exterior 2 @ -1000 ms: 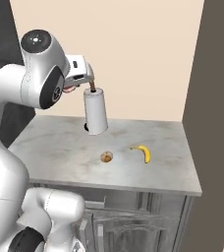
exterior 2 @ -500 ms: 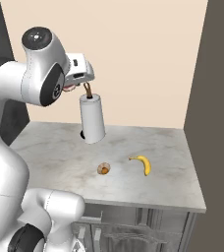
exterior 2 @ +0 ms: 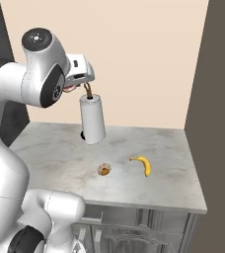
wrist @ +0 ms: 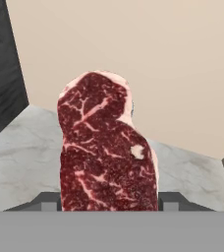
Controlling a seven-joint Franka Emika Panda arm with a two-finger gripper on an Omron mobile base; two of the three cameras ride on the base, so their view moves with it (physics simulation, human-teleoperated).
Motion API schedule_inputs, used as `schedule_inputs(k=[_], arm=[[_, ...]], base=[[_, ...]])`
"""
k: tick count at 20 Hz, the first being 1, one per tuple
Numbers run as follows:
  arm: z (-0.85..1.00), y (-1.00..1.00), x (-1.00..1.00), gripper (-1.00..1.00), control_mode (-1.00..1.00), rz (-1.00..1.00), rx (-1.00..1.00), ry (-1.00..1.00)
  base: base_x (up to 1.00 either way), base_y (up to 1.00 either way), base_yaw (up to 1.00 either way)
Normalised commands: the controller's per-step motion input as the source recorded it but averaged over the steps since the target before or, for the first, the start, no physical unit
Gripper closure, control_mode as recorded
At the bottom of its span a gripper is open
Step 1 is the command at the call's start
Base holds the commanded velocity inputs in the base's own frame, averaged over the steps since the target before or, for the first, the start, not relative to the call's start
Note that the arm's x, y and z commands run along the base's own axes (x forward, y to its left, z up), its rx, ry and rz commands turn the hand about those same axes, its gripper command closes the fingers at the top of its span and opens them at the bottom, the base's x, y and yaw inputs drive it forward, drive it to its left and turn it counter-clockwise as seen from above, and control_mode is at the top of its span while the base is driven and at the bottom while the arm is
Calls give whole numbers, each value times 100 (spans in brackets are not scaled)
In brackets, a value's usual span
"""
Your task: Open the fridge, remove the banana, mushroom, and steak, and place them on any counter.
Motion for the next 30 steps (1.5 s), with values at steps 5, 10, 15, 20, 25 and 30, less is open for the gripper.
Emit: schedule_inputs(k=[5, 10, 15, 20, 25, 30], arm=[[0, 0, 0, 100, 100, 0, 0, 0], [0, 0, 0, 100, 100, 0, 0, 0], [-54, -4, 18, 100, -100, 0, 0, 14], [-100, -5, 15, 100, -100, -6, 0, 28], [-100, -1, 14, 100, -100, -5, 0, 15], [-100, 0, 28, 100, -100, -2, 0, 10]], base=[[41, -1, 0], [43, -3, 0], [13, -2, 0], [0, 0, 0], [0, 0, 0], [0, 0, 0]])
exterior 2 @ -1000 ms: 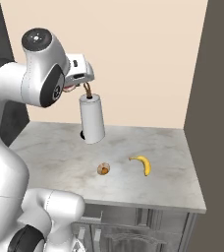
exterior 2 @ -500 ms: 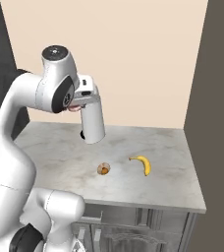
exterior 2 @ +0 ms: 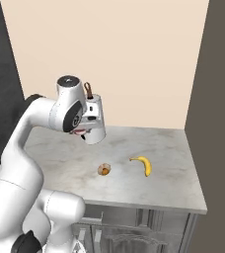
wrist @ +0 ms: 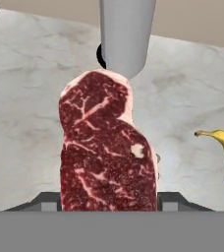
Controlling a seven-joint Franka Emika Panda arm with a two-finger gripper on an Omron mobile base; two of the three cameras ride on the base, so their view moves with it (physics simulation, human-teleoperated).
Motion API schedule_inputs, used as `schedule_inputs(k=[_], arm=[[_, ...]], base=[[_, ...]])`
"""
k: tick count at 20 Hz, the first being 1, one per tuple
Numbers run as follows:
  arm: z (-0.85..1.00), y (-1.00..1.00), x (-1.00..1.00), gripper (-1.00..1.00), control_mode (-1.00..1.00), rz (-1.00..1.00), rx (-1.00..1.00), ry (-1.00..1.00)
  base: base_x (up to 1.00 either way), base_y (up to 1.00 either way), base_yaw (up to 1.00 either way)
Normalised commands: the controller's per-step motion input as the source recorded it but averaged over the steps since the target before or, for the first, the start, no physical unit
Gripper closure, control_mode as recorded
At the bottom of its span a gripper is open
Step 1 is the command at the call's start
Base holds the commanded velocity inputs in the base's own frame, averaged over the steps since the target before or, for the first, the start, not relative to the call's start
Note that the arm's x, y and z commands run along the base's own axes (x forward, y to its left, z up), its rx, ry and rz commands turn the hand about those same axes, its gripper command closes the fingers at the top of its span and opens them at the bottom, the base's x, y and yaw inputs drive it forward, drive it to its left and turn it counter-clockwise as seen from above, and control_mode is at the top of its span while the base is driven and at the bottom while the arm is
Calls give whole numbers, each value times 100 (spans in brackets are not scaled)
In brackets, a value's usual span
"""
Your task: Open the fridge, remove the banana, mushroom, and steak, and place them on any counter.
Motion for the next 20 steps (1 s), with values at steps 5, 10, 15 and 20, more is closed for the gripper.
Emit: schedule_inputs(k=[5, 10, 15, 20], arm=[[-100, 11, 42, 100, -100, -2, 0, 10], [-100, 8, 36, 100, -100, 0, 0, 6], [-79, 0, 24, 100, -100, 0, 0, 1], [-83, 5, 19, 100, -100, 0, 0, 3]], base=[[0, 0, 0], [0, 0, 0], [0, 0, 0], [0, 0, 0]])
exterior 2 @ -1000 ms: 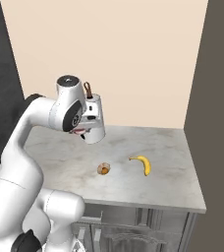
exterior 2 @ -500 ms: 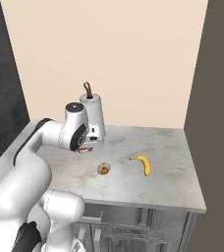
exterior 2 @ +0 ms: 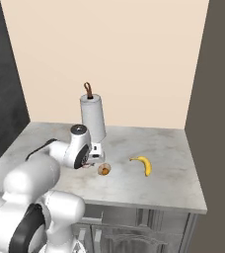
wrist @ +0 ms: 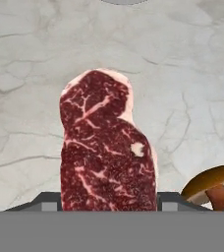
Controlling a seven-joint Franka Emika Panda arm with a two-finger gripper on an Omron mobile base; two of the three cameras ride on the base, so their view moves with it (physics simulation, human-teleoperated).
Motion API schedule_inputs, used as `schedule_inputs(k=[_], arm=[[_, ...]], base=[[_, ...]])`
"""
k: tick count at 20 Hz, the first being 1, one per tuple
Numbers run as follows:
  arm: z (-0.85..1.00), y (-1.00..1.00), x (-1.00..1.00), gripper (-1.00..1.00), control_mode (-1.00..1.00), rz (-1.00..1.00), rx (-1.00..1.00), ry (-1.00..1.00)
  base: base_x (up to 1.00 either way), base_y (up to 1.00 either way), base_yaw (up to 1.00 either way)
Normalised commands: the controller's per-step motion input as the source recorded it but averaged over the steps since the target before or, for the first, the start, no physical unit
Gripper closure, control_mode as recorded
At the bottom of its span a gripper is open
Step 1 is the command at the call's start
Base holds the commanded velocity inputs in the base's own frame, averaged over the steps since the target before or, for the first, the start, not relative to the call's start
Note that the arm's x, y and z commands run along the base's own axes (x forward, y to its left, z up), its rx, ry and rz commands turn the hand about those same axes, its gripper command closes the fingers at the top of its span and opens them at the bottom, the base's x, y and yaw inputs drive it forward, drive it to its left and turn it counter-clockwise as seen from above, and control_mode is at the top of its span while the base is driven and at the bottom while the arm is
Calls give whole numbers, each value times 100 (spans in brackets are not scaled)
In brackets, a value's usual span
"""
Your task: Open the fridge, remove the banana, mushroom, and steak, and place them on any counter.
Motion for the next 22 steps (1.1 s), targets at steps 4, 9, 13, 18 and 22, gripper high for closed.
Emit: schedule_inputs(k=[4, 9, 13, 18, 22], arm=[[-30, 19, 28, 100, -100, -2, 0, 2], [-3, 10, 15, 100, -100, -5, 0, 3], [-41, 0, 0, -100, -100, -2, 0, 3], [-21, 1, 0, -100, -100, -1, 0, 0], [12, 6, 0, -100, -100, 0, 0, 0]], base=[[0, 0, 0], [0, 0, 0], [0, 0, 0], [0, 0, 0], [0, 0, 0]])
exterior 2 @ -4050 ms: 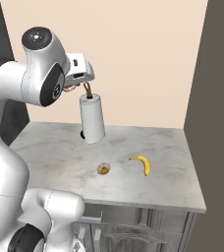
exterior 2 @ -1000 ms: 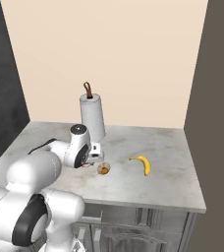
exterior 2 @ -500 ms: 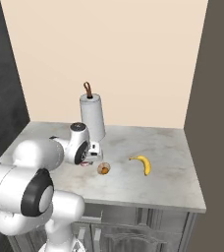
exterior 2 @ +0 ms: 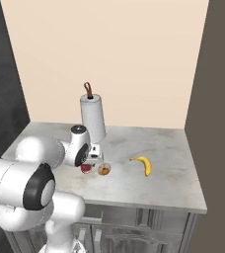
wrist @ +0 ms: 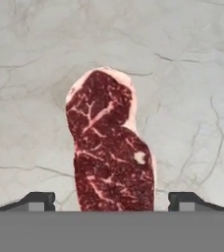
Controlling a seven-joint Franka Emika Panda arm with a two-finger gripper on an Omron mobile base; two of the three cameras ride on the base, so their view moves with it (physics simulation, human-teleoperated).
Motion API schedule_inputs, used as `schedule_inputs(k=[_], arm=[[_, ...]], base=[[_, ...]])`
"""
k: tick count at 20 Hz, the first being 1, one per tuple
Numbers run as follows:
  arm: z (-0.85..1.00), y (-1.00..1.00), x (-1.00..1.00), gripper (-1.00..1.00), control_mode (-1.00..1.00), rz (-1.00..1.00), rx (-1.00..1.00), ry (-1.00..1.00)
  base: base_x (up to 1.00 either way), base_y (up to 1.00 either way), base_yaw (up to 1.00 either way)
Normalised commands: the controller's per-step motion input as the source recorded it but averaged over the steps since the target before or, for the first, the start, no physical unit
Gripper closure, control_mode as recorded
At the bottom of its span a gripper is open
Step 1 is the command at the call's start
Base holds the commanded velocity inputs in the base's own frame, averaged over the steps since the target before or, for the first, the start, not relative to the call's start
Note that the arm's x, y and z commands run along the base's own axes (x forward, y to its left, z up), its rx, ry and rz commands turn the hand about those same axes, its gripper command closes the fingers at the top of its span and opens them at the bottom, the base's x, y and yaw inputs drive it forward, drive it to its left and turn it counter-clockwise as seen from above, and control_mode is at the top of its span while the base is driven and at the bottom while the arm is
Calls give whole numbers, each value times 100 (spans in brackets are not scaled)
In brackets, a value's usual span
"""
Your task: Open the fridge, remove the banana, mushroom, and steak, and place them on any counter.
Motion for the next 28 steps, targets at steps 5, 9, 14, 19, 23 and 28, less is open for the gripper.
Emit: schedule_inputs(k=[5, 9, 14, 19, 23, 28], arm=[[78, 9, -5, -100, -100, 0, 0, -2], [100, 10, 0, -100, -100, 0, 1, -2], [100, 20, -1, -100, -100, 0, 5, 0], [99, 3, -35, -100, -100, 0, 9, 0], [41, -9, -64, -100, -100, -1, 7, 0], [38, 0, -65, -100, -100, -6, 0, -4]], base=[[0, 0, 0], [0, 0, 0], [0, 0, 0], [0, 0, 0], [0, 0, 0], [0, 0, 0]])
